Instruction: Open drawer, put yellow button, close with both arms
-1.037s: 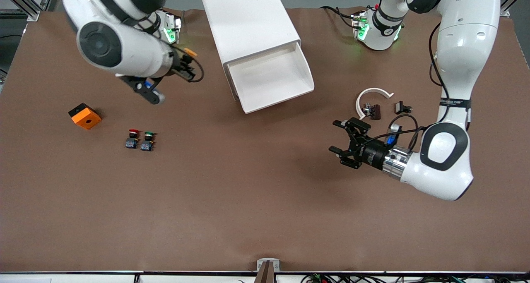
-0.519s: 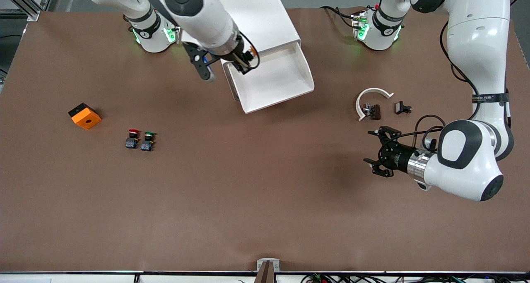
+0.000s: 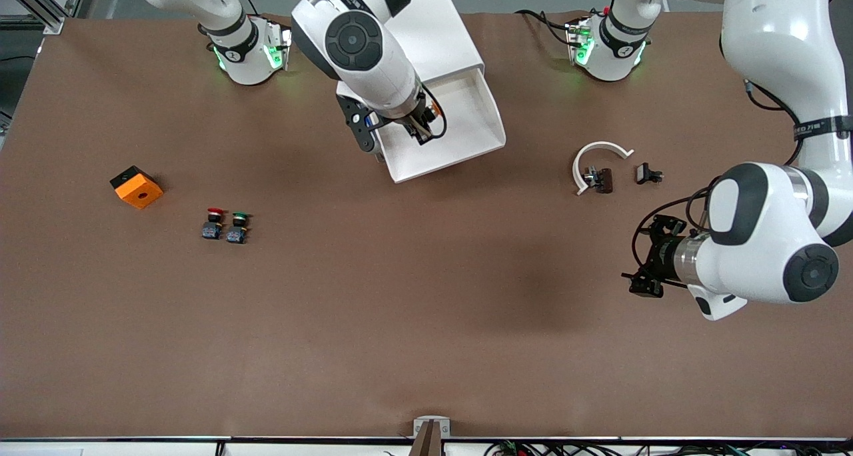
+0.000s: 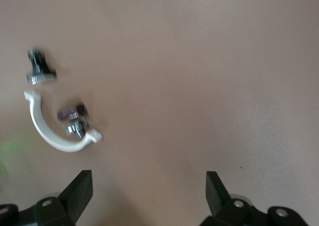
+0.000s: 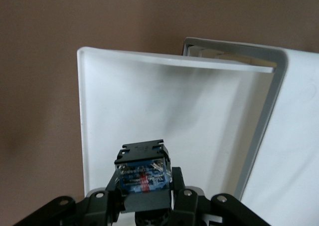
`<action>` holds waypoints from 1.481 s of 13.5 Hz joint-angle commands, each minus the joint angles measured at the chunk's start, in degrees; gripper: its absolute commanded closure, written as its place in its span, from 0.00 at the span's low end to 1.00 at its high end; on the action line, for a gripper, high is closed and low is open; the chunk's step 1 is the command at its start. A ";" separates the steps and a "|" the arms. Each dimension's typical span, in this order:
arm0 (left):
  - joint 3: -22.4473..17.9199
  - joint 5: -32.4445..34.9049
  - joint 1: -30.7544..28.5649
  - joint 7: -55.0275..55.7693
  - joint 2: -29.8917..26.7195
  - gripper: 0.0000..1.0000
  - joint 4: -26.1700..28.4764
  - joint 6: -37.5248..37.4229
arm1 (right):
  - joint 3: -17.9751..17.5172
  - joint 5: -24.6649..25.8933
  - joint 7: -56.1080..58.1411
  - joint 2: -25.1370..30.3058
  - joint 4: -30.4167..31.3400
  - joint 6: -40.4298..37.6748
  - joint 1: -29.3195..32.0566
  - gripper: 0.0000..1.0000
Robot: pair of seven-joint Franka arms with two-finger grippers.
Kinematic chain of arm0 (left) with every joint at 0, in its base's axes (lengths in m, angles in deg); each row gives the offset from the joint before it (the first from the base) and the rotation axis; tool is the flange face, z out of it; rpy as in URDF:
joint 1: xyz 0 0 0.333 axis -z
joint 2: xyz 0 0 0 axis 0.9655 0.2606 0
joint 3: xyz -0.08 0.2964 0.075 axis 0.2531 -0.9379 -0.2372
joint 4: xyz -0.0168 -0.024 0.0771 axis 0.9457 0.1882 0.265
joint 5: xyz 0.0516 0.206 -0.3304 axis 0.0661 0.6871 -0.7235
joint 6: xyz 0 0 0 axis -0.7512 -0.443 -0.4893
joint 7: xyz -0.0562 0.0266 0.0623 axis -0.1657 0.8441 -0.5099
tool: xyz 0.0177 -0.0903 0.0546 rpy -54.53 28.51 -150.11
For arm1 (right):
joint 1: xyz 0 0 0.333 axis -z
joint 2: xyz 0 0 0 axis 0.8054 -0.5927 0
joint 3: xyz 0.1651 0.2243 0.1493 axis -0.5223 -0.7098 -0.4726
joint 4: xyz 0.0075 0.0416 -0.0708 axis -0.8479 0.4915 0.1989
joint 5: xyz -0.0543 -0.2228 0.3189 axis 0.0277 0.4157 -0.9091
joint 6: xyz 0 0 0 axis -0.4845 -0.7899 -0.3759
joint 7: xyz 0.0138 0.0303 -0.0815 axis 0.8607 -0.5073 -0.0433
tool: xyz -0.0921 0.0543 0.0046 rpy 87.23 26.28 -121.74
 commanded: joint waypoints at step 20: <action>21.60 4.33 3.72 -20.20 -18.72 0.00 34.92 29.18 | 0.97 2.14 -1.32 1.17 -6.46 -7.98 -0.03 0.00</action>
